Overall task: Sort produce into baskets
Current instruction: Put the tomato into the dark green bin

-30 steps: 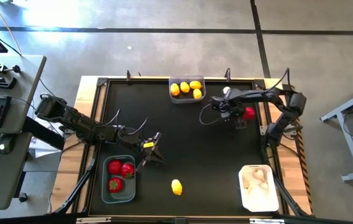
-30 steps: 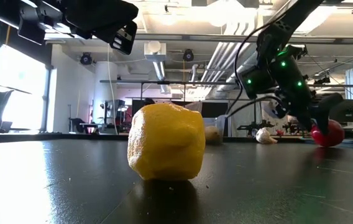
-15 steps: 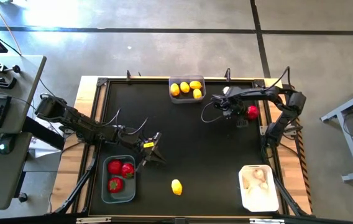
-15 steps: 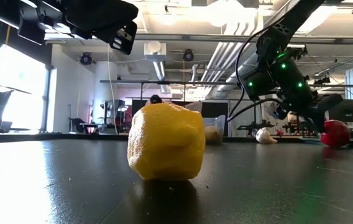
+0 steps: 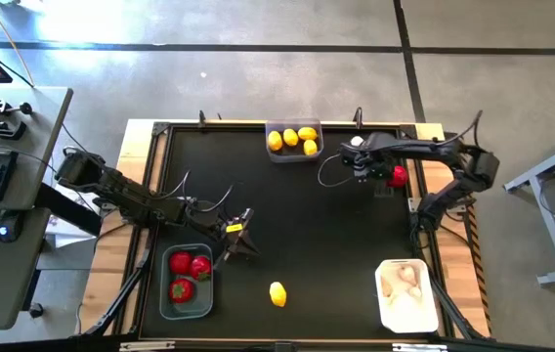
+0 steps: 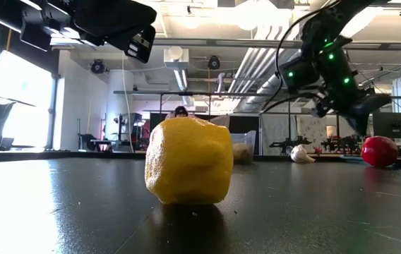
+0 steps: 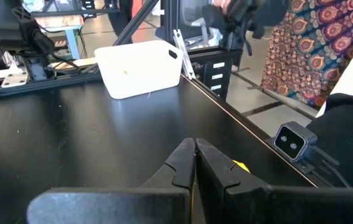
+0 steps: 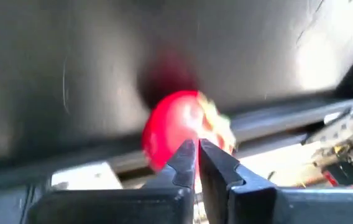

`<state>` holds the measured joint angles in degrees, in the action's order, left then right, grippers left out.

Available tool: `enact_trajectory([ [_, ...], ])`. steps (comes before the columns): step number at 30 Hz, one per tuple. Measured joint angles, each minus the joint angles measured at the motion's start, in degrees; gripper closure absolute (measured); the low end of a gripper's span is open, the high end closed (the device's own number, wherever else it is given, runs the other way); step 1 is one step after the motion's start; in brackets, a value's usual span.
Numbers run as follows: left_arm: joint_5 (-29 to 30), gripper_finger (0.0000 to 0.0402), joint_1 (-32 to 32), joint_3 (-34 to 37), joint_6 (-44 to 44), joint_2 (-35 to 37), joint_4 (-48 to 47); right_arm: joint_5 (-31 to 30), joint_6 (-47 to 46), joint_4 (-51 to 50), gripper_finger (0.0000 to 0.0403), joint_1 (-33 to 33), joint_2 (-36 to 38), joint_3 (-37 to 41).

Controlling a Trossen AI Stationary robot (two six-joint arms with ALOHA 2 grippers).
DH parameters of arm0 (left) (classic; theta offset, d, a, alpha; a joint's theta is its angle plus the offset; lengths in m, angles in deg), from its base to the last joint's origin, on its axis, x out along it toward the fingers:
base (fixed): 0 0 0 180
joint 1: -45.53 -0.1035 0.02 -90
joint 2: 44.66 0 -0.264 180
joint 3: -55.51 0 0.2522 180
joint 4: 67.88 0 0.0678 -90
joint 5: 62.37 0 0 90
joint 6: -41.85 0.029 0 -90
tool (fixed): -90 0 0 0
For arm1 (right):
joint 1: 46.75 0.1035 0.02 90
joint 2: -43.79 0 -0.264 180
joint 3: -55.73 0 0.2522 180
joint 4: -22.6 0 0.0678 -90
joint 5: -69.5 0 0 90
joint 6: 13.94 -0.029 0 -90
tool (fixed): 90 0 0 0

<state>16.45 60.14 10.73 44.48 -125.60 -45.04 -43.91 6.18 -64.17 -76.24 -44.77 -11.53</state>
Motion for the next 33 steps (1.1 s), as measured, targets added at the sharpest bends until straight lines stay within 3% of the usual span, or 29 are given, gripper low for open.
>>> enact_trajectory([
  [3,0.0,0.0401,0.0,0.0,0.0,0.0,0.0,-0.7,0.3,-4.8,0.0371,0.0,1.4,0.0],
  [7,0.0,0.0401,0.0,0.0,0.0,0.0,0.0,-1.9,-0.8,-9.2,0.03,0.0,1.7,0.0],
  [13,0.0,0.0401,0.0,0.0,0.0,0.0,0.0,-5.2,3.1,-7.0,0.0169,1.1,1.7,0.0],
  [17,0.0,0.0401,0.0,0.0,0.0,0.0,-0.2,-5.5,6.8,-3.8,0.0118,2.0,1.7,0.0],
  [28,0.0,0.0401,0.0,0.0,0.1,0.0,-1.3,-4.8,11.6,-2.6,0.0104,2.6,1.7,0.4],
  [33,0.0,0.0401,0.0,0.0,0.2,0.0,-1.3,-7.4,11.8,-2.0,0.0104,4.5,1.7,6.2],
])
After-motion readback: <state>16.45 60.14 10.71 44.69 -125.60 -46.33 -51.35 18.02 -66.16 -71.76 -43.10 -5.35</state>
